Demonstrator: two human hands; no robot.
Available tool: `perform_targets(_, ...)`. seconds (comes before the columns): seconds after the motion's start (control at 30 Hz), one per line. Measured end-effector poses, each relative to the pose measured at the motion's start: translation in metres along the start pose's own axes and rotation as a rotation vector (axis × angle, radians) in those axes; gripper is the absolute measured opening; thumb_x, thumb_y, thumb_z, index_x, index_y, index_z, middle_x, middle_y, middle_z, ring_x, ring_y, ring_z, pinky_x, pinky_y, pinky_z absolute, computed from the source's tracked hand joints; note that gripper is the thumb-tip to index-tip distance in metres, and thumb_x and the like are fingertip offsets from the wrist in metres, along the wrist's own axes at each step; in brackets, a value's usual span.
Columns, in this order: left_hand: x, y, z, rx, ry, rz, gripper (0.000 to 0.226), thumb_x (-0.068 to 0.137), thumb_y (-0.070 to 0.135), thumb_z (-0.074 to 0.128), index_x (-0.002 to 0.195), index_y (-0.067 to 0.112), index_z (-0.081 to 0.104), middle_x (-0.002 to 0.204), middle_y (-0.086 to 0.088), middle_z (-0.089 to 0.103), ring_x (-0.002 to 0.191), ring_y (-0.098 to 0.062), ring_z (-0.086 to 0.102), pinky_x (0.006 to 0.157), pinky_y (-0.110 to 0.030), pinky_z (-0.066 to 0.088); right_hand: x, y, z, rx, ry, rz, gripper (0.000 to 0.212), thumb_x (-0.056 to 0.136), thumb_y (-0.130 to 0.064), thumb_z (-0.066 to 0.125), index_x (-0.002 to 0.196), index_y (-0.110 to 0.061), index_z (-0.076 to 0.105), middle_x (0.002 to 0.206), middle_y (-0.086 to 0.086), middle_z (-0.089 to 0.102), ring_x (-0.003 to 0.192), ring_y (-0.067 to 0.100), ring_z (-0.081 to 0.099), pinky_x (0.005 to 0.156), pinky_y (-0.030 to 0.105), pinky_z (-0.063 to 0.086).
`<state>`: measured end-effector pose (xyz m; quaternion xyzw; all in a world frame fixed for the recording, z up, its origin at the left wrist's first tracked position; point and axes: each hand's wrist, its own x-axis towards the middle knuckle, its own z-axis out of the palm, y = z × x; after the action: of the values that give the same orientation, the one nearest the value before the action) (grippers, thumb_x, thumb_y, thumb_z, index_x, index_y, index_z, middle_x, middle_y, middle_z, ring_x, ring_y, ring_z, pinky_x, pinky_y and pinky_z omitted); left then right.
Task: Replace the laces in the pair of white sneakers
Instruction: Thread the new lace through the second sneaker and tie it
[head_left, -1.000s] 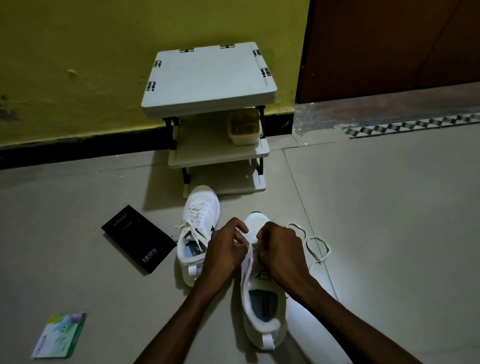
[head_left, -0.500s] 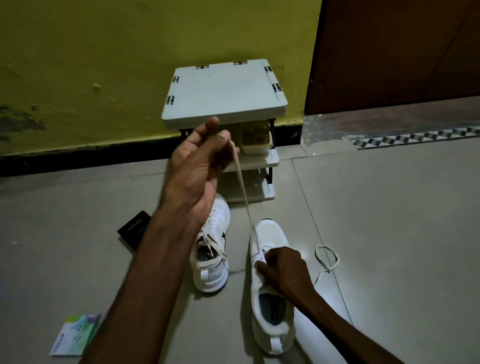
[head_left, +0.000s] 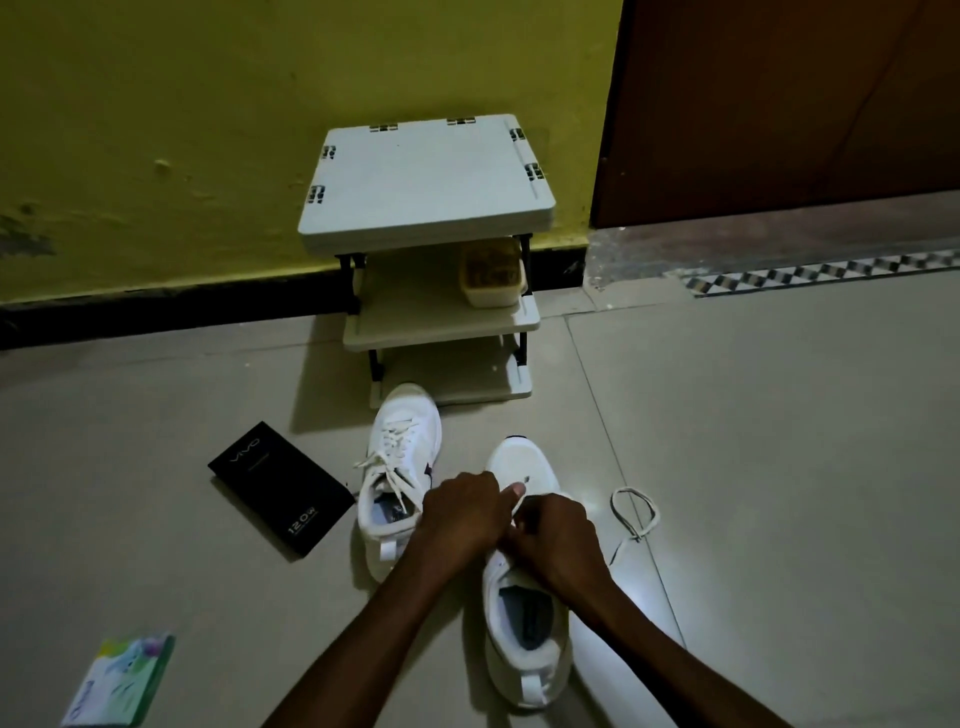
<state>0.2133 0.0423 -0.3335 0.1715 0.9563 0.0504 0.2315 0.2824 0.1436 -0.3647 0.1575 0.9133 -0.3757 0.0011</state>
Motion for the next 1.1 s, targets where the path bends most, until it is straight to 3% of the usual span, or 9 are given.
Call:
perform_targets(0.17,0.012,0.001,0.012,0.054,0.007,0.069,0.040,0.103,0.040,0.029,0.120,0.013,0.052,0.125,-0.018,0.056,0.114,-0.035,0.054,0.089,-0.038,0.039,0.001,0.005,0.001,0.022,-0.021,0.004,0.043,0.083,-0.034,0.067,0.052,-0.022,0.040,0.047,-0.006,0.043,0.044,0.005,0.040,0.047,0.016,0.034)
perform_targets(0.3,0.019,-0.011,0.009,-0.146,-0.007,0.153,0.023,0.100,0.034,0.037,0.089,0.018,0.048,0.106,-0.014,0.063,0.100,-0.033,0.057,0.075,-0.035,0.038,0.001,0.008,0.001,0.042,-0.031,0.014,0.041,0.079,-0.036,0.069,0.053,-0.021,0.041,0.050,-0.005,0.045,0.048,0.005,0.042,0.049,0.019,0.031)
perform_targets(0.4,0.004,-0.012,-0.031,-0.846,0.046,0.177,0.029,0.101,0.023,0.042,0.073,0.017,0.046,0.062,0.002,0.046,0.058,-0.017,0.045,0.052,-0.027,0.031,0.002,0.007,0.002,0.059,-0.044,0.054,0.038,0.076,-0.037,0.070,0.055,-0.019,0.044,0.051,-0.004,0.048,0.051,0.006,0.046,0.053,0.024,0.036)
perform_targets(0.47,-0.013,-0.004,-0.078,-1.463,-0.009,0.212,0.029,0.101,0.020,0.042,0.072,0.018,0.045,0.059,0.006,0.033,0.048,-0.008,0.028,0.043,-0.018,0.021,0.003,0.006,0.002,0.066,-0.056,0.069,0.037,0.076,-0.036,0.071,0.056,-0.018,0.045,0.052,-0.004,0.047,0.052,0.009,0.046,0.053,0.026,0.037)
perform_targets(0.53,-0.027,0.007,-0.113,-1.651,-0.029,0.344,0.027,0.101,0.021,0.043,0.075,0.017,0.044,0.059,0.007,0.031,0.046,-0.005,0.024,0.043,-0.017,0.017,0.004,0.006,0.001,0.087,-0.063,0.066,0.037,0.076,-0.033,0.072,0.055,-0.019,0.045,0.053,-0.004,0.047,0.053,0.010,0.046,0.053,0.026,0.036)
perform_targets(0.67,-0.047,0.026,-0.113,-1.559,-0.086,0.354,0.018,0.102,0.021,0.042,0.085,0.016,0.046,0.059,0.008,0.030,0.047,-0.004,0.022,0.047,-0.020,0.012,0.004,0.004,-0.001,0.093,-0.084,0.065,0.039,0.075,-0.033,0.072,0.053,-0.019,0.043,0.051,-0.005,0.042,0.051,0.009,0.042,0.052,0.026,0.034)
perform_targets(0.8,-0.045,0.024,-0.108,-1.401,-0.021,0.237,0.029,0.101,0.028,0.046,0.074,0.019,0.048,0.056,0.008,0.032,0.045,-0.005,0.023,0.043,-0.019,0.016,0.005,0.001,0.001,0.081,-0.078,0.077,0.039,0.074,-0.034,0.072,0.053,-0.019,0.043,0.051,-0.004,0.045,0.051,0.010,0.043,0.054,0.027,0.036)
perform_targets(1.0,-0.035,0.001,-0.084,-0.351,0.314,0.101,0.031,0.097,0.041,0.049,0.079,0.019,0.062,0.076,0.005,0.061,0.076,-0.016,0.058,0.064,-0.030,0.042,0.008,-0.002,-0.016,0.146,-0.185,0.137,0.022,0.080,-0.028,0.069,0.060,-0.020,0.067,0.060,-0.002,0.064,0.060,0.006,0.056,0.062,0.024,0.047)
perform_targets(1.1,-0.025,-0.007,-0.060,-0.282,0.286,0.035,0.031,0.096,0.042,0.050,0.080,0.018,0.062,0.075,0.003,0.060,0.075,-0.018,0.057,0.063,-0.029,0.037,0.002,-0.009,-0.040,0.498,-0.118,0.269,0.021,0.090,-0.012,0.057,0.084,-0.017,0.077,0.078,-0.002,0.072,0.068,0.005,0.063,0.066,0.013,0.047)
